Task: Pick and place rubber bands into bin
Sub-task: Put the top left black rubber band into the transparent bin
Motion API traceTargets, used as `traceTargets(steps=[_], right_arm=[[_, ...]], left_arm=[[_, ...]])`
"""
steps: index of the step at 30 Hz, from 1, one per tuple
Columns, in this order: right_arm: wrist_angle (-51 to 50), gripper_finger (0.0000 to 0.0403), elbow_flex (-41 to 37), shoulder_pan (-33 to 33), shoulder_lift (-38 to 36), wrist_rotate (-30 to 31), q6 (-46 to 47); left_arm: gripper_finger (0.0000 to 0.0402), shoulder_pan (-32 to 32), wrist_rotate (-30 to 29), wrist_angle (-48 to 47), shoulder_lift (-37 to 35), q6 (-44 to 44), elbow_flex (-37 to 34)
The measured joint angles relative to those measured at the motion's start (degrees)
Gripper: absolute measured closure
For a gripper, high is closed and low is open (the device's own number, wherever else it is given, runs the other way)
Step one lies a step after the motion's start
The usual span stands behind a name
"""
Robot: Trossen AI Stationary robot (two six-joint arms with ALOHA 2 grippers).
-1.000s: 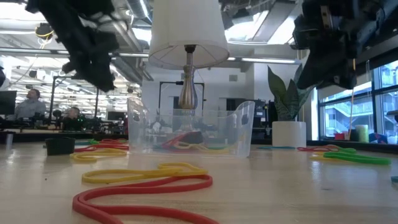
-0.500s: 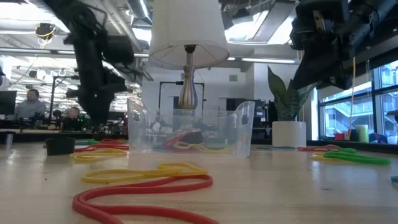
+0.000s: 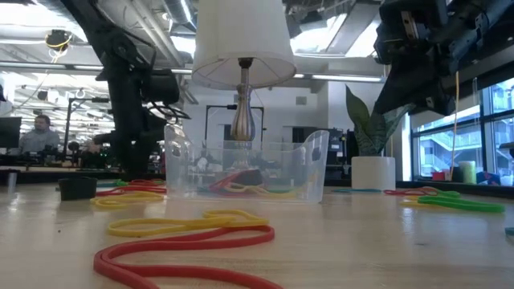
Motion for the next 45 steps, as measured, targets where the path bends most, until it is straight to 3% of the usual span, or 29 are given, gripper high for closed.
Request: traceTargets(steps=[8, 15, 21, 27, 45], right_arm=[[-0.02, 0.0389, 0.00, 0.00, 0.00, 0.06, 3.07], [0.02, 0.0389, 0.00, 0.00, 0.00, 3.80, 5.91], [0.22, 0.0389, 0.00, 0.00, 0.00, 4.94, 7.28], [1.41, 0.0389, 0.00, 0.02, 0.00, 7.19, 7.46], [4.38, 0.0389, 0.00, -0.37, 0.00, 8.94, 7.46]], left_arm=[[0.0282, 2.30, 0.06, 6.78, 0.00, 4.52, 0.00], [0.0282, 4.27, -0.49, 10.43, 0.17, 7.47, 0.01], [0.0282, 7.57, -10.23, 8.56, 0.17, 9.29, 1.07], [0.0289, 13.74, -8.80, 8.82, 1.92, 10.90, 1.28], [0.0358, 14.31, -5.86, -6.61, 16.50, 11.10, 13.49]])
